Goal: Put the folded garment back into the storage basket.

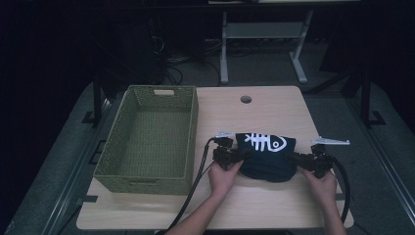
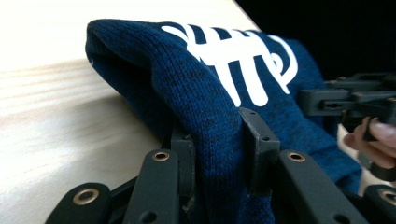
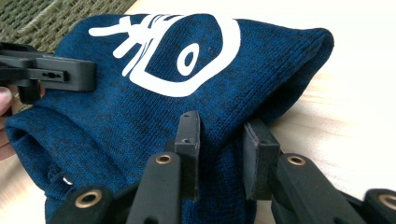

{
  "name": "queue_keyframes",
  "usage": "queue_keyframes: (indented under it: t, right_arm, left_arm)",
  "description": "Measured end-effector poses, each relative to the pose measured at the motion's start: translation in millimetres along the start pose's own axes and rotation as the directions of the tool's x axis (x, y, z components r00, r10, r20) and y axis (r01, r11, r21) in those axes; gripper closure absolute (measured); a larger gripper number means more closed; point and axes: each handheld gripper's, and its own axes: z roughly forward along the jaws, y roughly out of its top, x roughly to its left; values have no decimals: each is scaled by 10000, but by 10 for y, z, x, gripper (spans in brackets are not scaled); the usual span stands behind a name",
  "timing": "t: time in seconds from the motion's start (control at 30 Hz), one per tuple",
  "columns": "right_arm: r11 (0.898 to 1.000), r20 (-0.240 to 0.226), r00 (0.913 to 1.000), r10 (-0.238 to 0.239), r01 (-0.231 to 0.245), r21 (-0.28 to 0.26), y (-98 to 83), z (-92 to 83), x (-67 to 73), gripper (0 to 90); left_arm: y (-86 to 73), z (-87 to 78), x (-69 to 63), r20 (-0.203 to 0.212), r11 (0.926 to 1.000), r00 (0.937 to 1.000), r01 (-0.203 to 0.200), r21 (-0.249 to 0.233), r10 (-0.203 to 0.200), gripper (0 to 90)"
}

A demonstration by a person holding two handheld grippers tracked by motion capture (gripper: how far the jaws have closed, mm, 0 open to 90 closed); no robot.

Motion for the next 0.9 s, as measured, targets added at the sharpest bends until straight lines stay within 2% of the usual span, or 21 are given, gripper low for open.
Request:
queue_keyframes:
  t: [0.17,0.33,0.5,0.6,0.9]
  right_arm:
    - [9986,-270,9992,290,-302,-430,7,-108,-1,706]
    - [9955,-572,9974,430,-476,-818,18,-213,14,707]
    - [9935,-693,9966,455,-524,-1013,40,-302,55,707]
    - [9921,-872,9950,493,-588,-1111,59,-337,74,707]
    - [9914,-1199,9921,368,-514,-1206,160,-472,183,707]
  left_arm:
    - [59,-58,-67,368,9995,9993,60,-304,-49,694]
    - [119,-135,-151,573,9987,9981,-177,-472,204,694]
    - [193,-216,-230,792,9975,9963,-296,-649,348,690]
    - [230,-264,-262,785,9968,9957,-441,-669,493,689]
    - [339,-416,-331,1142,9954,9916,-515,-809,606,685]
